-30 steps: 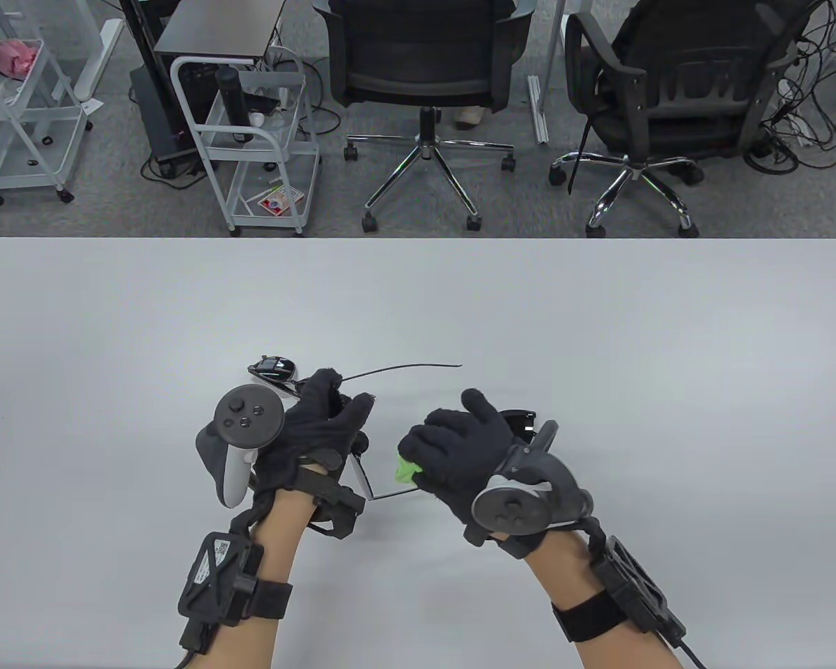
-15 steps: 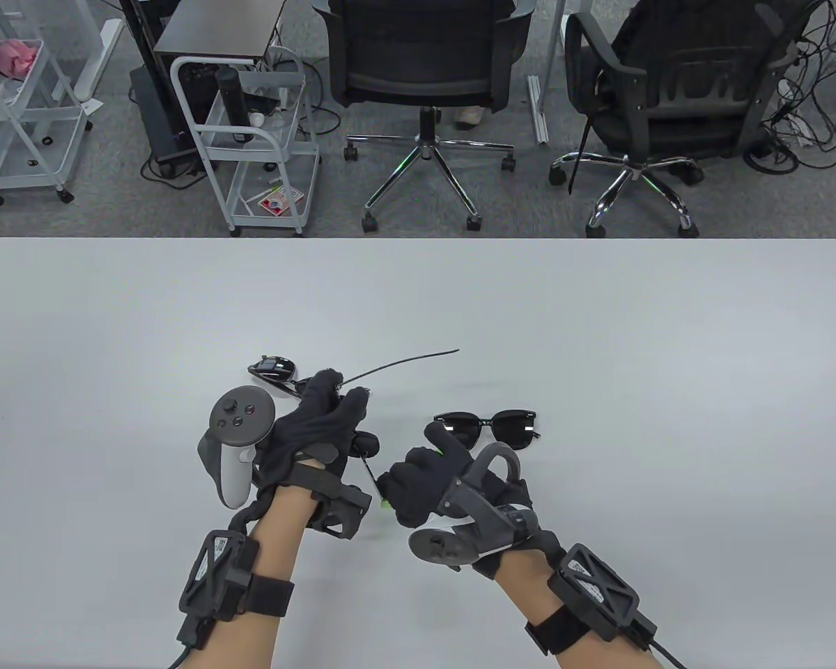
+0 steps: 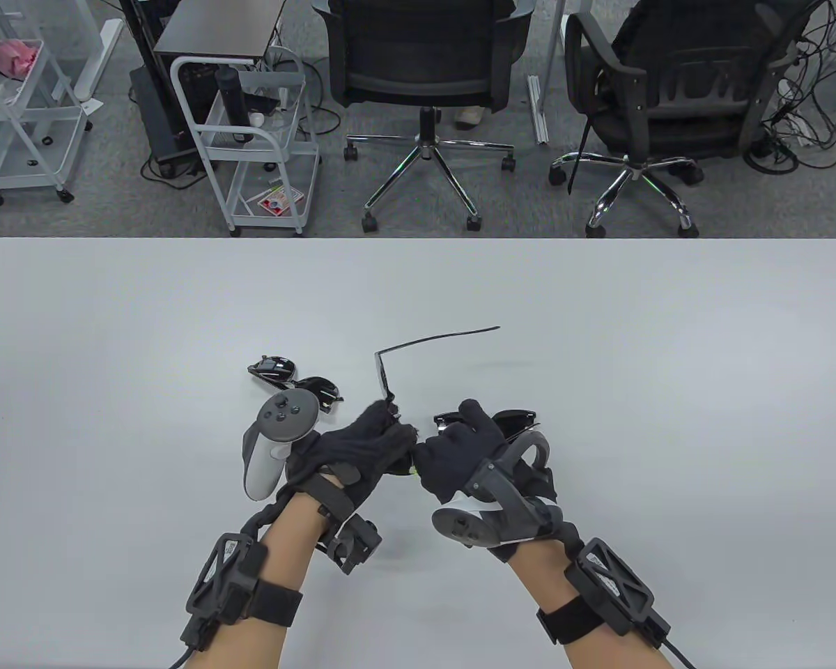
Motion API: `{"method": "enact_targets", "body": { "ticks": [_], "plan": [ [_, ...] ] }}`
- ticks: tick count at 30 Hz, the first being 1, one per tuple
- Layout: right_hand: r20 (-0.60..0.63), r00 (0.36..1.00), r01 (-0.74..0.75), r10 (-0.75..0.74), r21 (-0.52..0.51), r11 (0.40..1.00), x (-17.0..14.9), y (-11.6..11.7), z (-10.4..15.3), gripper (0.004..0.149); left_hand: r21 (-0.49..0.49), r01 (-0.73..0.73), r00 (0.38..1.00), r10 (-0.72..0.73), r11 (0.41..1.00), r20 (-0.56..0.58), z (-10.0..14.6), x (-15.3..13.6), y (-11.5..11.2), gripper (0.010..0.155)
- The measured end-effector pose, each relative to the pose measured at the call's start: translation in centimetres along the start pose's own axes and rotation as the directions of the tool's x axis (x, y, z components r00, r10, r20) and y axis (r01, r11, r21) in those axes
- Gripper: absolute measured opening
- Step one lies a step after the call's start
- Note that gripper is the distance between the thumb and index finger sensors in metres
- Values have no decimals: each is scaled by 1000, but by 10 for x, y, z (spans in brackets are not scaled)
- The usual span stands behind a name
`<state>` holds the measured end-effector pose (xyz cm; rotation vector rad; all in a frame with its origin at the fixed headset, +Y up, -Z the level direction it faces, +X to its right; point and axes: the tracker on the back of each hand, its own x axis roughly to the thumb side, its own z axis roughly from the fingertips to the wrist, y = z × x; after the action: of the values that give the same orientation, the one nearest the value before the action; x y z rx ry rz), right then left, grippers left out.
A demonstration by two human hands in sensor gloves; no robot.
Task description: Dust sunglasses
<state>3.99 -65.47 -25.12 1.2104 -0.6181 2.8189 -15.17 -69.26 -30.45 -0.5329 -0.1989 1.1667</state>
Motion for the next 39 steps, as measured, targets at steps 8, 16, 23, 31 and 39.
{"method": "enact_targets", "body": {
  "ticks": [8,16,23,31,39],
  "plan": [
    [4,1000,0,0,40,999,6,6,-6,44,103,59,998,-56,993,-23,2,2,5,98],
    [-96,995,46,-28,189,981,-22,11,0,44,165,108,994,-104,980,-37,7,-1,25,98],
    [-107,993,-11,44,293,956,-42,19,7,44,179,143,989,-136,973,-50,8,-1,33,97],
    [-26,998,-44,52,227,973,-21,16,1,44,55,81,996,-79,995,-41,1,-3,16,96],
    [28,1000,-8,5,116,993,-2,10,-4,45,22,23,1000,-23,999,-12,-1,2,-1,96]
  ]
}}
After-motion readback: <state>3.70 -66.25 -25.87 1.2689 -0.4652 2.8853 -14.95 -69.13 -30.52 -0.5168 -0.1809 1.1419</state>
